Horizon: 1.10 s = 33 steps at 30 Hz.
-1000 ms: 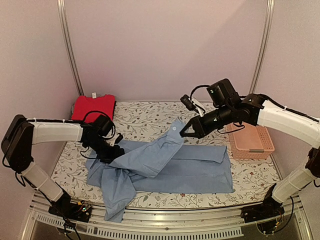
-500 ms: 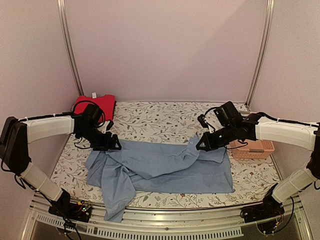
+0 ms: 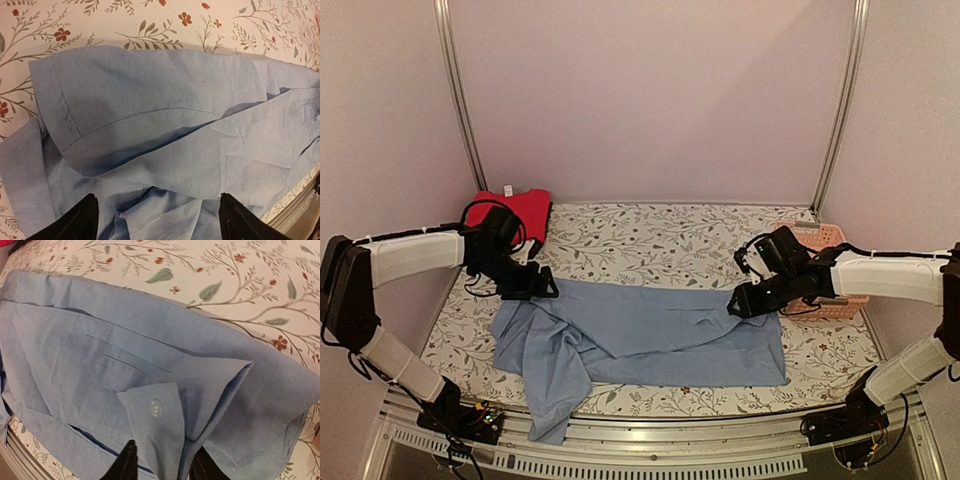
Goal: Fold and stack the mixed laundry pile
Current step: Adjust the rectangle-folded shirt at the center of the board.
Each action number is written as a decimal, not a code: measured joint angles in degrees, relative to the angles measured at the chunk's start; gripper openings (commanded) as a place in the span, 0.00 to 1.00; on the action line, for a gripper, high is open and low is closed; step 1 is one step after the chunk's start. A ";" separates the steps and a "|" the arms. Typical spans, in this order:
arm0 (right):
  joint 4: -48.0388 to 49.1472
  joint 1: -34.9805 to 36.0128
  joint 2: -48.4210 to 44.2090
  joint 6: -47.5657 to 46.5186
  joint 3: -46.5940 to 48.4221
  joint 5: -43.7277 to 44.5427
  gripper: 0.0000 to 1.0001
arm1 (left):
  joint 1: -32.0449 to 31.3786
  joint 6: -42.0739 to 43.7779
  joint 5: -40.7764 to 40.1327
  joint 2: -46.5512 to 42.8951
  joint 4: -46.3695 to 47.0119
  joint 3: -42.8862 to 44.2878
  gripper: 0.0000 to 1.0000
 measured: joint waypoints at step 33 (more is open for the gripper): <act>-6.34 -0.74 32.20 -2.69 25.51 -11.93 0.41 | 9.38 -8.20 3.32 20.41 1.49 10.10 0.59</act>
